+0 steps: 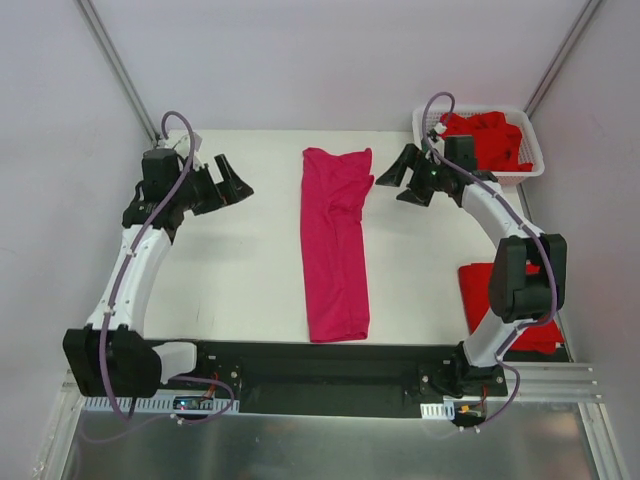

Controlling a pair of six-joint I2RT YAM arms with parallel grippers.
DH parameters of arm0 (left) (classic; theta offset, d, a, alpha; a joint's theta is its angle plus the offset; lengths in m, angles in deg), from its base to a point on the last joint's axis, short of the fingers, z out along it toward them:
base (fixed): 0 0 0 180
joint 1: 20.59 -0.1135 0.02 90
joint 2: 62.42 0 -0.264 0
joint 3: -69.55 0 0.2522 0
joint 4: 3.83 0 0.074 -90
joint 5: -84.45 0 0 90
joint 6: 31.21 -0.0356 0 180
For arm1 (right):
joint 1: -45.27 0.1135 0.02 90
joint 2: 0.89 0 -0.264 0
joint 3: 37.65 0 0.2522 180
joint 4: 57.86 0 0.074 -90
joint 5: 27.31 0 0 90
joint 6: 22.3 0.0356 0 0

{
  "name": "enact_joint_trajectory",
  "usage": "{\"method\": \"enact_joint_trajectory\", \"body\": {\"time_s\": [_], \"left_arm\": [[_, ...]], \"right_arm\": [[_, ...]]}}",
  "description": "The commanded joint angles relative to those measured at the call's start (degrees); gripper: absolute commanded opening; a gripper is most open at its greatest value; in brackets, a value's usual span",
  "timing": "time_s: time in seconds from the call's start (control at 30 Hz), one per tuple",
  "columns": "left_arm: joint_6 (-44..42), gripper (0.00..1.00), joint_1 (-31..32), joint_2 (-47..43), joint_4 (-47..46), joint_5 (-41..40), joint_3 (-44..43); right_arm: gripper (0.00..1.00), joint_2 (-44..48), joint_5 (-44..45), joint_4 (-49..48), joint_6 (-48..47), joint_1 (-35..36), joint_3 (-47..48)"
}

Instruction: Fold and stack the t-shirts

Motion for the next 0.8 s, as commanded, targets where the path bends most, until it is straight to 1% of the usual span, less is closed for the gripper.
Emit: {"method": "enact_joint_trajectory", "body": {"time_s": [0.0,0.03,0.07,0.1,0.13,0.17,0.2,0.23,0.27,0.3,0.33,0.37,0.4,0.43,0.47,0.53,0.57,0.6,0.63,0.67,0.7,0.73,0.77], "left_arm": [[7.2,0.99,-3.4,8.9,-5.3,19.8,0.1],[7.0,0.99,-3.5,15.8,-5.5,24.8,-2.3],[8.2,0.99,-3.0,18.9,-5.6,26.9,-4.8],[9.1,0.99,-2.1,21.7,-5.7,30.1,-9.4],[8.7,0.99,-1.6,26.0,-6.3,30.3,-11.8],[5.8,0.99,-1.6,27.4,-6.3,28.7,-14.1],[4.5,0.99,0.4,28.2,-6.2,25.4,-16.5],[3.0,0.99,1.6,29.6,-6.3,19.0,-17.6],[3.6,0.99,1.9,30.5,-6.3,16.9,-18.7],[4.3,0.99,2.0,32.0,-6.2,17.6,-22.3],[4.9,0.99,2.2,35.3,-6.2,19.5,-24.3],[5.7,0.99,2.9,36.8,-5.7,19.6,-26.4],[6.9,0.99,2.8,38.3,-5.2,19.5,-30.4],[8.6,0.99,2.3,41.5,-5.1,20.5,-32.3],[8.6,0.99,2.1,43.2,-5.1,21.9,-34.2],[8.6,0.99,2.1,47.8,-4.9,21.2,-38.6],[8.6,0.99,2.2,49.7,-5.0,23.3,-40.4],[9.2,0.99,1.7,51.8,-4.5,24.6,-44.6],[10.0,0.99,1.5,55.6,-4.1,25.6,-46.6],[11.5,0.99,1.0,57.2,-3.0,26.0,-48.4],[11.9,0.99,0.4,59.4,-2.5,25.4,-50.7],[11.8,0.99,0.2,60.2,-0.8,24.5,-51.4],[11.8,0.99,0.2,61.0,-0.3,23.9,-53.0]], "right_arm": [[0.96,2.2,2.1,-1.8,-0.8,-1.5,-2.6],[0.96,2.4,2.7,-1.0,-1.2,-1.6,-2.5],[0.96,2.2,2.6,0.0,-1.8,-1.7,-2.0],[0.96,1.8,2.2,1.1,-2.6,-1.8,-1.3],[0.96,0.7,2.5,2.6,-4.0,-1.7,-0.1],[0.96,0.1,2.3,4.1,-4.3,-1.9,1.3],[0.96,-0.3,2.1,4.3,-4.7,-1.9,1.8],[0.96,-1.5,3.1,5.0,-5.3,-1.8,2.5],[0.96,-1.9,4.0,5.9,-5.4,-1.8,3.4],[0.96,-2.6,4.5,6.0,-5.5,-2.0,4.1],[0.96,-3.2,4.6,6.4,-5.5,-2.2,4.9],[0.96,-4.4,4.5,7.0,-5.4,-2.3,5.6],[0.96,-4.9,4.3,7.1,-5.4,-2.3,7.4],[0.96,-5.6,3.9,7.2,-5.4,-2.3,8.7],[0.96,-7.9,3.8,7.3,-4.9,-2.3,10.3],[0.96,-11.2,2.0,9.0,-5.1,-2.7,16.6],[0.96,-12.8,0.9,10.3,-5.0,-2.7,18.4],[0.96,-16.4,-0.3,10.7,-4.8,-3.2,20.3],[0.96,-18.1,-2.2,11.3,-4.3,-3.5,23.9],[0.96,-19.7,-2.6,12.5,-4.1,-3.6,25.6],[0.96,-23.4,-2.2,14.1,-4.5,-4.0,28.2],[0.96,-24.9,-1.6,17.0,-4.6,-4.1,31.9],[0.96,-26.4,-1.1,17.6,-4.8,-4.1,33.3]]}}
